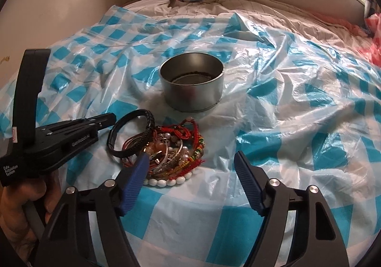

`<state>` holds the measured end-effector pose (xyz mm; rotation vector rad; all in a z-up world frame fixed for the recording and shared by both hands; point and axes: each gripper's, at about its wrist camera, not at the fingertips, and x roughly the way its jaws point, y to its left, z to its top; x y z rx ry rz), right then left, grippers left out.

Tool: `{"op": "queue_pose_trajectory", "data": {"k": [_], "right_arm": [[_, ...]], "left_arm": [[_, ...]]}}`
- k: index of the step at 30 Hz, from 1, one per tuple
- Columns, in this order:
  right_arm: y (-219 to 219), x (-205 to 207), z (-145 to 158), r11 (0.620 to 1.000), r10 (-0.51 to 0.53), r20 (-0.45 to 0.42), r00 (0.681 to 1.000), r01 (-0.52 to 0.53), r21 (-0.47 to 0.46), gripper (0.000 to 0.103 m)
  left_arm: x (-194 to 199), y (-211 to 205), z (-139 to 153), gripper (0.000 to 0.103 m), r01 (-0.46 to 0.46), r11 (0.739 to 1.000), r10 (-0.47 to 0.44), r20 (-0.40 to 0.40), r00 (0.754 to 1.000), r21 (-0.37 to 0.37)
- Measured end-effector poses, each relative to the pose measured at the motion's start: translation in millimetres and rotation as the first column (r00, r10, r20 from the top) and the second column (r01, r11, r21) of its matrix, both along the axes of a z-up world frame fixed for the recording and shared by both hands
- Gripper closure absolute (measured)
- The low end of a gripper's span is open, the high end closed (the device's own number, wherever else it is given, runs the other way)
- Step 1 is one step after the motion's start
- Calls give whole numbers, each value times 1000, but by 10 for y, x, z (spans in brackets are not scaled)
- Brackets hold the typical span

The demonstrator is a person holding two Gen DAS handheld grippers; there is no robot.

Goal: Organize jewelry

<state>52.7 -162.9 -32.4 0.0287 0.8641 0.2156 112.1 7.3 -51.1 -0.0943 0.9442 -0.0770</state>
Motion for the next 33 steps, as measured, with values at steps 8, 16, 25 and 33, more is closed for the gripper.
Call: {"op": "queue_pose_trajectory", "data": {"k": [8,16,25,33], "right_arm": [[171,138,-60,997,75,-9,997,-75,-33,56],[127,265,-154,992,106,-68,992,-100,77,85],[-14,183,-90,985,83,-54,995,-74,156,100],[-297,57,52,980,-12,2,1000,11,197,103]], "left_arm": [[31,-4,-81,84,-2,1000,2,-27,1000,-1],[47,-23,-70,67,-1,1000,1,-16,1000,16],[-12,-59,16,103,48,999,-48,22,999,20],[-52,7,98,103,30,999,-30,68,997,-9]]}}
